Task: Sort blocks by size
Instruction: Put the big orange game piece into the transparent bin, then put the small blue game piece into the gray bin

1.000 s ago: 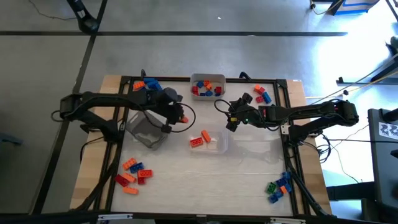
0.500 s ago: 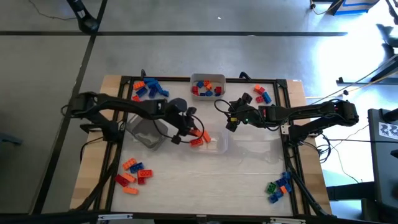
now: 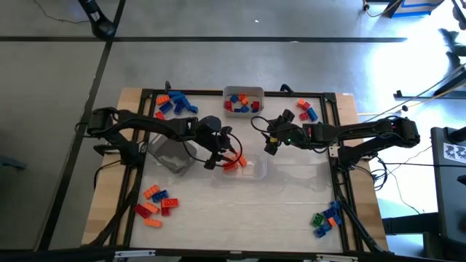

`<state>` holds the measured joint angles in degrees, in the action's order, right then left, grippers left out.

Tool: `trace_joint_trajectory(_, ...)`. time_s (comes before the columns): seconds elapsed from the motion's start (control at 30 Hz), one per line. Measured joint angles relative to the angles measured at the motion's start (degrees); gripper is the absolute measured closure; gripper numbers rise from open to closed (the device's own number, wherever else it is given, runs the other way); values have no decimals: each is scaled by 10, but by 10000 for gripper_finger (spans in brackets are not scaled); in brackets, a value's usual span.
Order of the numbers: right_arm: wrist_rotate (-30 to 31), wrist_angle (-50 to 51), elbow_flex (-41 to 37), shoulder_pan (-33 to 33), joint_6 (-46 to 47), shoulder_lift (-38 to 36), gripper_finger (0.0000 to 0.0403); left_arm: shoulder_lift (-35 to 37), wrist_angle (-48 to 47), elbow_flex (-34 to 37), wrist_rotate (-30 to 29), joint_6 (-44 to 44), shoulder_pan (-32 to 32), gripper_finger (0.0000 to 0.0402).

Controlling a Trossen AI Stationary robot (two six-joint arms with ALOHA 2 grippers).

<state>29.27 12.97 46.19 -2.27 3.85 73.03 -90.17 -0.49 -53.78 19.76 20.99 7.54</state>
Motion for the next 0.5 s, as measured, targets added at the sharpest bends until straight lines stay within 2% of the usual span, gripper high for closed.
trace_joint_trajectory(0.17, -10, 2, 0, 0, 4, 0, 142, 8, -8, 0, -9, -30, -1, 202)
trace_joint_trajectory(0.33, -15, 2, 0, 0, 4, 0, 142, 82, -68, 0, -14, -77, -1, 185)
trace_joint_trajectory(0.5, -15, 2, 0, 0, 4, 0, 142, 182, -190, 0, -107, -109, 0, 193)
